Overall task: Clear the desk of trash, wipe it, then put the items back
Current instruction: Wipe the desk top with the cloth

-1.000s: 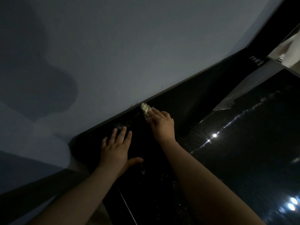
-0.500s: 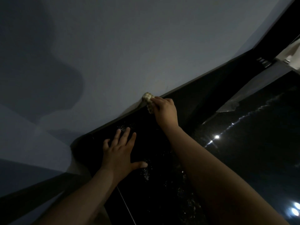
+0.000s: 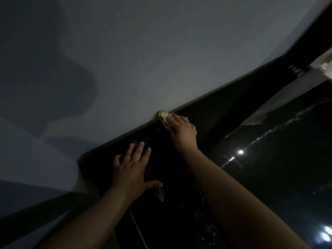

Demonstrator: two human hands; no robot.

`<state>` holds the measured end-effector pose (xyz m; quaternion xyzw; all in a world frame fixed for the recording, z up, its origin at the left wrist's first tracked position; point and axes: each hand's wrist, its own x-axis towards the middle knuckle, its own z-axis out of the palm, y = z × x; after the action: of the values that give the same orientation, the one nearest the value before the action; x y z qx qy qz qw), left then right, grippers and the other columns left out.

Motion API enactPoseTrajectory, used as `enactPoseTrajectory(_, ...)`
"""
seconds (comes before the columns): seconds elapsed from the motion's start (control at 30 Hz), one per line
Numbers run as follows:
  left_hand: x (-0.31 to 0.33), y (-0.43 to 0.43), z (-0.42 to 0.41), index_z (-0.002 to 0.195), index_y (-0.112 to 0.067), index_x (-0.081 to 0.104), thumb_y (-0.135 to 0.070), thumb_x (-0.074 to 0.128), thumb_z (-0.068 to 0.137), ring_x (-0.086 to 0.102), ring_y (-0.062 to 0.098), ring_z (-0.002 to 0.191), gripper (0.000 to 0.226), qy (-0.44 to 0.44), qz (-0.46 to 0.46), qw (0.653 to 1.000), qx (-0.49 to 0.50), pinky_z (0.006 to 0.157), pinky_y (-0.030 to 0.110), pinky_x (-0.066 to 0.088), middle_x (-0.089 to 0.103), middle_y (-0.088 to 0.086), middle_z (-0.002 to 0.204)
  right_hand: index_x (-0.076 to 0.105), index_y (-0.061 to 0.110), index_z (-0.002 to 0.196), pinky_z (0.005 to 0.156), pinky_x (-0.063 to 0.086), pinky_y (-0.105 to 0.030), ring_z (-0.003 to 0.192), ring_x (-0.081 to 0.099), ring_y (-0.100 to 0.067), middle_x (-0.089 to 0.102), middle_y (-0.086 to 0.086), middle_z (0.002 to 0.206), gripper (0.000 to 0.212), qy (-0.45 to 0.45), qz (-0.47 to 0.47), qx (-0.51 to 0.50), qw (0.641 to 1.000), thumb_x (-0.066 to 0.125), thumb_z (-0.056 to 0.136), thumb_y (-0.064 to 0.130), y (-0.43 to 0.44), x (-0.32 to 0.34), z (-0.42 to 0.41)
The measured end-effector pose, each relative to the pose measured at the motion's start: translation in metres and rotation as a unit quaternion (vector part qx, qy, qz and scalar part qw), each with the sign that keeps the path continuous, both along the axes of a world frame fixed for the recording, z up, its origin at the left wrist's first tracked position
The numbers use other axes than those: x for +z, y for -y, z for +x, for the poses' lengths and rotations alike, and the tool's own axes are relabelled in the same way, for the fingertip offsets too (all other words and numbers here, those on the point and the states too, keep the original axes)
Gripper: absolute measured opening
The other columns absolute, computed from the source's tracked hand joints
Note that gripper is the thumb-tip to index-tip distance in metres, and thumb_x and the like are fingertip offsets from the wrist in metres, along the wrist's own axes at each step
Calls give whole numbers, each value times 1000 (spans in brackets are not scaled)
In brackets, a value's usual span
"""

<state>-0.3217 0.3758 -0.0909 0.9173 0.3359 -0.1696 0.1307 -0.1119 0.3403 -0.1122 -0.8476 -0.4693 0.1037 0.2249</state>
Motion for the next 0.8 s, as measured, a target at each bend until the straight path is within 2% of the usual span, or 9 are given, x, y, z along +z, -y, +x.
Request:
enactPoseTrajectory(0.07, 4, 1, 1, 152, -31, -6, -89, 37, 67, -18, 21, 146, 112, -4, -3, 1000, -1, 116, 49, 7, -22, -4, 158, 39, 31, 143, 113, 18, -39, 142, 23, -17, 33, 7, 153, 44, -4, 3, 2, 1000, 44, 99, 34, 8, 0, -1)
enactPoseTrajectory(0.37, 5, 2, 4, 152, -30, -10, -91, 30, 64, -17, 23, 146, 114, -29, 13, 999, -2, 115, 49, 9, -23, -3, 158, 39, 32, 143, 113, 17, -39, 143, 22, -16, 33, 8, 153, 44, 1, 5, -6, 1000, 44, 99, 36, 42, 0, -12)
enactPoseTrajectory(0.8, 12, 7, 4, 153, -26, -4, -83, 43, 72, -14, 24, 147, 109, -9, 2, 1000, 2, 117, 50, 8, -19, -1, 159, 39, 36, 143, 112, 17, -38, 143, 22, -15, 32, 11, 154, 44, 2, -10, -32, 999, 43, 99, 38, 97, -1, -25)
